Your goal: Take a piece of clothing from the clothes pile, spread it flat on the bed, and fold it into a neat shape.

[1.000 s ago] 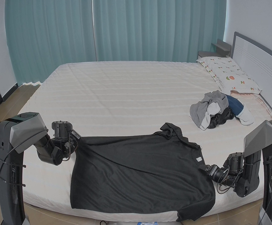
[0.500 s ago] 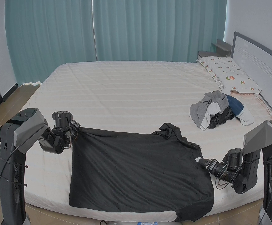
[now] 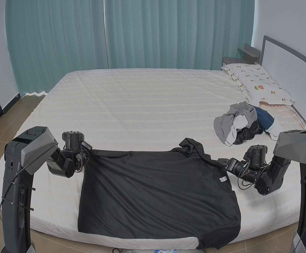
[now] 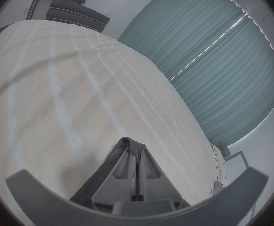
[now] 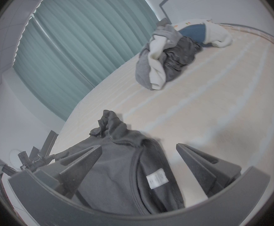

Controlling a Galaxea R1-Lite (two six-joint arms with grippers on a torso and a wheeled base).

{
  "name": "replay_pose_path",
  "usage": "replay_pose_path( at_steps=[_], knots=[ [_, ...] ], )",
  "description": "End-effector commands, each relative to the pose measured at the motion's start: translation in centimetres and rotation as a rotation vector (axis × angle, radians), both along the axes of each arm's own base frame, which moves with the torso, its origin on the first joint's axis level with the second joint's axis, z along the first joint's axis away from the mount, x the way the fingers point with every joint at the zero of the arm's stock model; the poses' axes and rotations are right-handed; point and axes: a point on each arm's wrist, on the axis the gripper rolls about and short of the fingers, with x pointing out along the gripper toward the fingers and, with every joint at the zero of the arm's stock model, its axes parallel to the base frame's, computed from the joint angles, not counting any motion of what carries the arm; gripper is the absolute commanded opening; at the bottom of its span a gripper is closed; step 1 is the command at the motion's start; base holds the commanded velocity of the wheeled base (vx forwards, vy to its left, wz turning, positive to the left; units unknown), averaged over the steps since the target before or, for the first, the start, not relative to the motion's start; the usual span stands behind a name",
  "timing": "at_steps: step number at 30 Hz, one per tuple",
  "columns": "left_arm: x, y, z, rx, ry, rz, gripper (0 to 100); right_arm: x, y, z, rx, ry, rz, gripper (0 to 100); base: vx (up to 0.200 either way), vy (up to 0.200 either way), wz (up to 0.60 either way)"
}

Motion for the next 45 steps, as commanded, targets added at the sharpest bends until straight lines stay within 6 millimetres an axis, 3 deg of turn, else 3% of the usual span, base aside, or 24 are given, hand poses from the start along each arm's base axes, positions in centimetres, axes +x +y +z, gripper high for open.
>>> replay_pose_path(
  at_steps=[1,7,17,22,26,27,35,39,42,43,45],
  knots=[
    [-0.4,-0.3,-0.5,0.007,0.016,-0.001,0,2.5,2.9,1.8,-0.067,-0.034,0.099,100,0.0,0.0,0.0],
    [-0.9,-0.5,-0.7,0.008,0.0,-0.007,0,4.5,6.9,2.0,-0.207,-0.019,0.17,100,0.0,0.0,0.0],
    [-1.4,-0.7,-1.0,0.026,0.004,-0.026,0,7.1,6.6,-1.2,-0.464,-0.022,0.234,100,0.0,0.0,0.0],
    [-1.5,-0.7,-1.0,0.026,0.006,-0.026,0,9.2,7.0,-2.3,-0.474,-0.028,0.206,100,0.0,0.0,0.0],
    [-1.5,-0.7,-0.8,0.017,0.004,-0.03,0,9.6,7.3,-2.4,-0.477,-0.02,0.211,100,0.0,0.0,0.0],
    [-1.5,-0.7,-0.6,0.015,0.001,-0.031,0,9.7,7.2,-2.4,-0.48,-0.005,0.213,0,0.0,0.0,0.0],
    [-1.7,-0.7,-0.7,0.015,0.007,-0.032,0,10.5,6.9,-1.7,-0.442,-0.015,0.179,0,0.0,0.0,0.0],
    [-1.7,-0.7,-0.6,0.005,0.01,-0.05,0,11.4,5.4,0.1,-0.367,-0.046,0.096,0,0.0,0.0,0.0],
    [-1.7,-0.6,-0.6,0.005,0.009,-0.049,0,11.5,5.1,0.2,-0.365,-0.046,0.089,0,0.0,0.0,0.0],
    [-1.3,-0.6,-0.6,0.007,0.003,-0.05,0,11.9,2.8,0.5,-0.359,-0.042,0.04,0,0.0,0.0,0.0],
    [-1.0,-0.5,-0.3,0.009,-0.01,-0.05,0,12.0,2.1,0.5,-0.352,-0.039,0.023,0,0.0,0.0,0.0]
  ],
)
